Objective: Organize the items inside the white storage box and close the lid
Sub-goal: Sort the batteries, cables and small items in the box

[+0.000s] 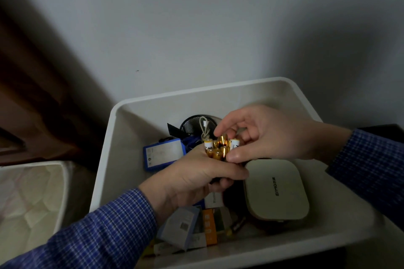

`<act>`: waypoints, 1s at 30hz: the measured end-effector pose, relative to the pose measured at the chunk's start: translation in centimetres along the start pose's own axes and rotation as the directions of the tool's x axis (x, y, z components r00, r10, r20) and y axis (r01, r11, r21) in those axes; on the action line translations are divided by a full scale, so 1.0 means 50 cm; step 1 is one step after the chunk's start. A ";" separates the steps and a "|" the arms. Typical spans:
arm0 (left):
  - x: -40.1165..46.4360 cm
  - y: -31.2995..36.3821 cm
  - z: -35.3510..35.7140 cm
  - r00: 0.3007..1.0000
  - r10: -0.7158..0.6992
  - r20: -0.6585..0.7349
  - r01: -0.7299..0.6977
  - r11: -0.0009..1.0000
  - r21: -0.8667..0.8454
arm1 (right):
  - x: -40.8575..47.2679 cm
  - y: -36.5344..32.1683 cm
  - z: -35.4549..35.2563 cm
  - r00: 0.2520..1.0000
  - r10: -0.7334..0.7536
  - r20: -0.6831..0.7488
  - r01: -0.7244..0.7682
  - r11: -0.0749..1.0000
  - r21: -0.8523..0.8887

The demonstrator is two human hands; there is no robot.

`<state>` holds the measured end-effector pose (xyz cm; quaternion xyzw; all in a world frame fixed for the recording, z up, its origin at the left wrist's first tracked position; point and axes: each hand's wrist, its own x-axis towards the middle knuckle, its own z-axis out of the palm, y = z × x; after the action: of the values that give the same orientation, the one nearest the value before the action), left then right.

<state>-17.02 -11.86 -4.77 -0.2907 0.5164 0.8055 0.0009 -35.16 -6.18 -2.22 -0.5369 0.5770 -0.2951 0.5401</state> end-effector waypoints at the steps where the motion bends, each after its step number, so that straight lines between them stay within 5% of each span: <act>1: 0.001 -0.002 -0.001 1.000 -0.016 -0.006 0.016 1.000 0.011 | 0.000 0.007 0.004 1.000 0.007 -0.005 -0.007 1.000 0.005; 8: 0.010 -0.002 -0.006 0.991 -0.007 -0.130 0.016 0.998 0.064 | 0.010 0.026 0.012 0.998 0.034 -0.057 -0.023 0.984 0.178; 13: 0.011 -0.001 -0.008 0.989 0.006 -0.150 0.006 0.997 0.079 | 0.016 0.026 0.001 0.989 0.103 0.108 -0.142 0.864 0.482; 21: -0.008 0.005 -0.009 0.986 0.016 -0.167 -0.004 0.997 0.074 | 0.014 0.023 0.017 0.988 0.144 0.047 -0.149 0.869 0.472; 23: -0.021 0.014 -0.018 0.981 0.029 -0.192 -0.029 1.000 0.000 | -0.001 0.017 0.022 0.988 0.147 -0.048 -0.129 0.956 0.264; 25: -0.035 0.027 -0.030 0.973 0.056 -0.223 -0.066 0.997 -0.039 | -0.022 0.005 0.034 0.996 0.081 0.032 -0.068 0.952 -0.298; 27: -0.050 0.034 -0.038 0.964 0.079 -0.253 -0.090 0.995 -0.032 | -0.027 -0.004 0.077 0.930 0.224 0.290 0.027 0.748 -0.663; 30: -0.067 0.031 -0.037 0.962 0.075 -0.261 -0.086 0.996 -0.030 | 0.000 0.008 0.154 0.759 0.560 0.331 0.048 0.460 -0.887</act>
<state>-13.84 -13.12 -2.45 -0.3724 0.5067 0.7703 -0.1055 -28.06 -4.24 -4.43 -0.6929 0.5261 0.3018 0.3900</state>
